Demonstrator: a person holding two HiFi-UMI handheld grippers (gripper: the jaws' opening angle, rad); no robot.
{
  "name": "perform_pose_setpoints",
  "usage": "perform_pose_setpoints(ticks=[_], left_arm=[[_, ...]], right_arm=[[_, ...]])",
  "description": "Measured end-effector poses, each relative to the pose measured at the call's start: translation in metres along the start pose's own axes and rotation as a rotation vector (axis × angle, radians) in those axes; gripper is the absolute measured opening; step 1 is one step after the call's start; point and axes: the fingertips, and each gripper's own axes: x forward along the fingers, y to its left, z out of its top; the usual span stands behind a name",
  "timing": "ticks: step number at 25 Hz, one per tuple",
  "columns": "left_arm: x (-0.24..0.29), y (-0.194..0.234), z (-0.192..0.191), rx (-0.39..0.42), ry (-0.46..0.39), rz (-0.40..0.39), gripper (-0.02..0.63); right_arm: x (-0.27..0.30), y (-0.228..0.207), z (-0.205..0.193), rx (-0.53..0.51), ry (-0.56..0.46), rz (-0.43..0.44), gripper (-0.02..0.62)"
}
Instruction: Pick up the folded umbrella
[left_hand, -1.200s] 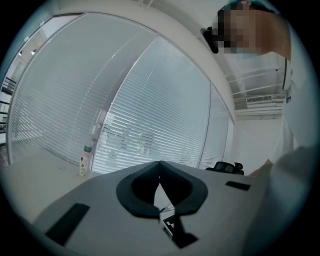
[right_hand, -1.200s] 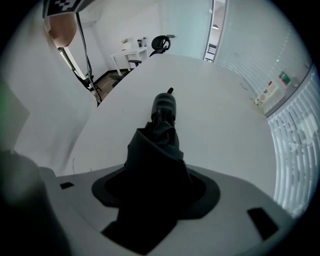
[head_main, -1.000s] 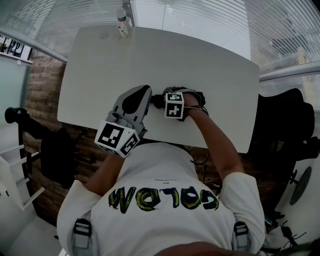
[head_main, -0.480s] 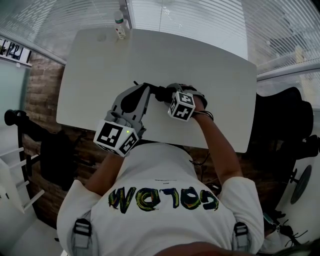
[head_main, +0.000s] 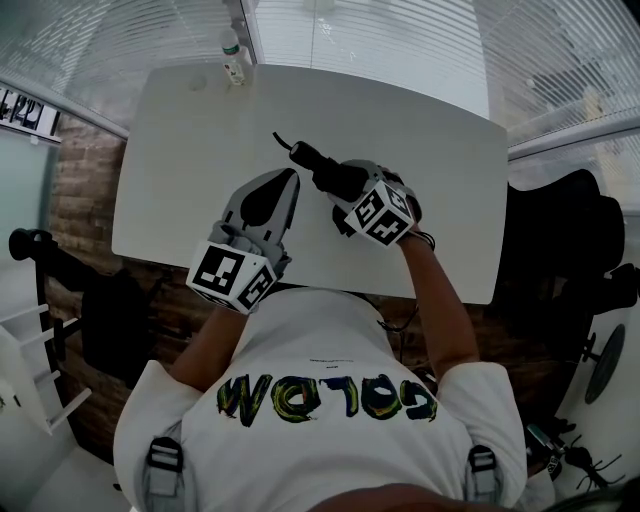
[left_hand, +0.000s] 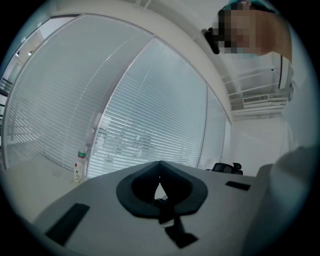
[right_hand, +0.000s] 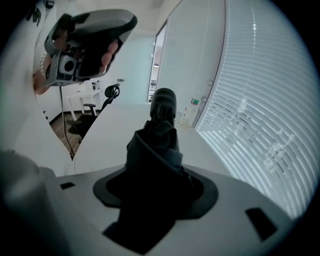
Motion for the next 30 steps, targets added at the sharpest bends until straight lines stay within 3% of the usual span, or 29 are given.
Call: perform_pose_setpoints(ticks=[16,30], left_arm=[[0.007,0.0,0.013,0.018,-0.02,-0.021,0.011],[0.016,-0.004,0.023,0.021,-0.033,-0.036,0.011]], right_arm=[[-0.091,-0.037,0.051,0.205,-0.328,-0.208,0.236],[-0.178,-0.052,0.067,0.332,-0.588,-0.399,0.236]])
